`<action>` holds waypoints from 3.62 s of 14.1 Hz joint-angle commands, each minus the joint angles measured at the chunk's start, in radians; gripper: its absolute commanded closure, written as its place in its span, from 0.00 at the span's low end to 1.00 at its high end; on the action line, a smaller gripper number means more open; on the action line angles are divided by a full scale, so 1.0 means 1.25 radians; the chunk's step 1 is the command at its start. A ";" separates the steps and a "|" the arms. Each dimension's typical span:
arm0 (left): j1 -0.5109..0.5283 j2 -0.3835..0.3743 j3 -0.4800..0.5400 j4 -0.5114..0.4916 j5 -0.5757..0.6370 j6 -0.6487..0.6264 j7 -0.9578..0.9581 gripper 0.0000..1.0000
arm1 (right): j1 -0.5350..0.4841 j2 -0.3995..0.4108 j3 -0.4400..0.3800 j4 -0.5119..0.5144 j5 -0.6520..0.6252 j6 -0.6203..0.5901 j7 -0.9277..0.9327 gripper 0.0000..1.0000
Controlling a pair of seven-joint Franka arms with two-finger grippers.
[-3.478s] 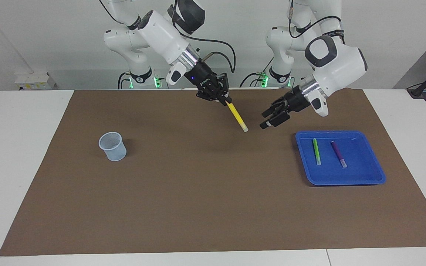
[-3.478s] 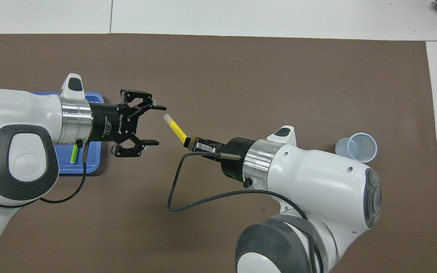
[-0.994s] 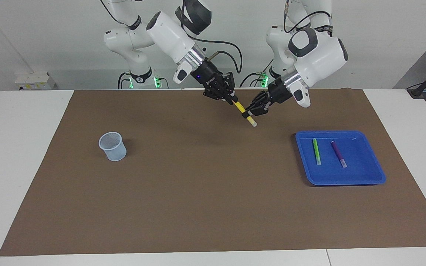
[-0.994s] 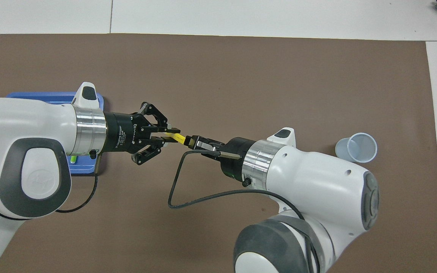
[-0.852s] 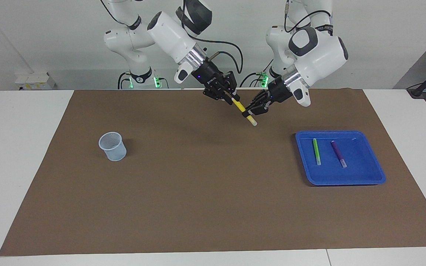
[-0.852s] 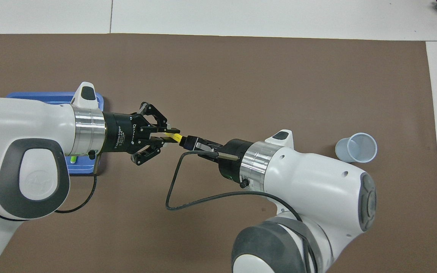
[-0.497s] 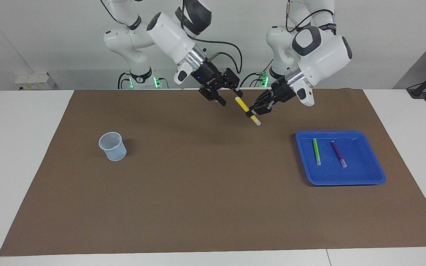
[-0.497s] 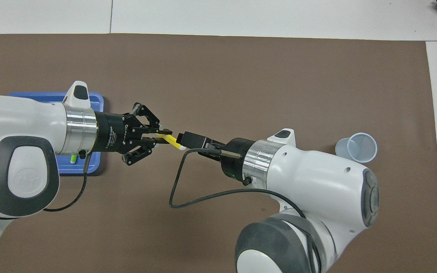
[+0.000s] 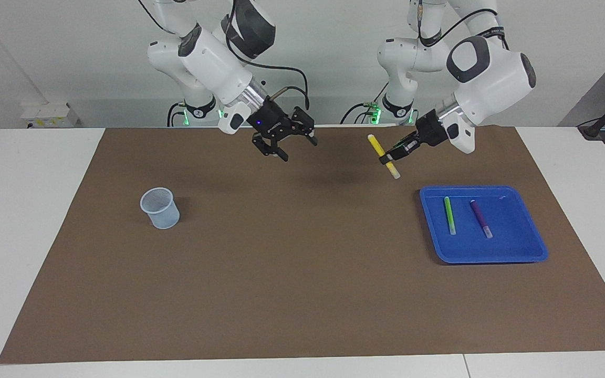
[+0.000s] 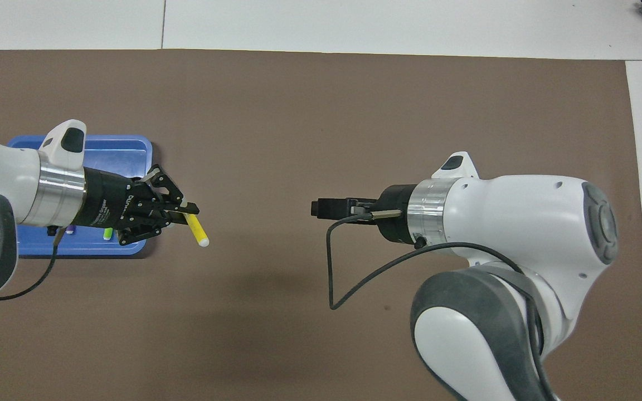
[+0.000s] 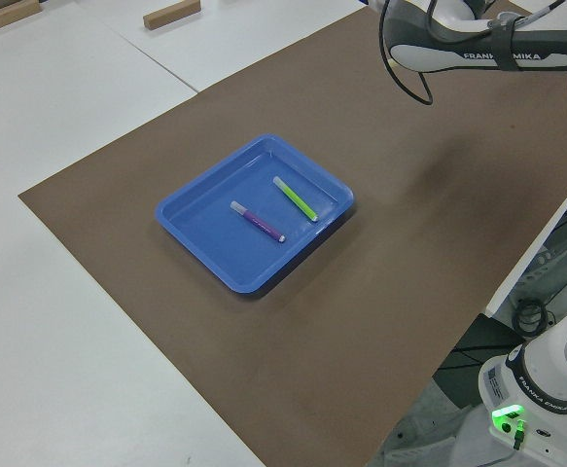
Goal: Right arm passes pens to left for tray arrangement
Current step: 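Open the right gripper and pull back while the left gripper carries the pen, then lower the yellow pen into the tray with the left gripper and release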
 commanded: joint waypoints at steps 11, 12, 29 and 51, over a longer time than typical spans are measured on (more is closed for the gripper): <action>0.203 0.040 -0.003 0.040 0.318 -0.104 0.542 1.00 | -0.149 -0.030 0.002 0.054 -0.395 -0.391 -0.134 0.00; 0.213 0.049 -0.003 0.042 0.336 -0.098 0.568 1.00 | -0.152 -0.033 0.002 0.051 -0.408 -0.400 -0.132 0.00; 0.341 0.288 -0.003 0.123 0.454 0.106 0.755 1.00 | -0.080 0.083 -0.162 0.212 -0.515 -0.456 -0.132 0.00; 0.345 0.374 -0.004 0.058 0.499 0.368 0.771 0.00 | -0.094 0.055 -0.186 0.165 -0.518 -0.442 -0.128 0.00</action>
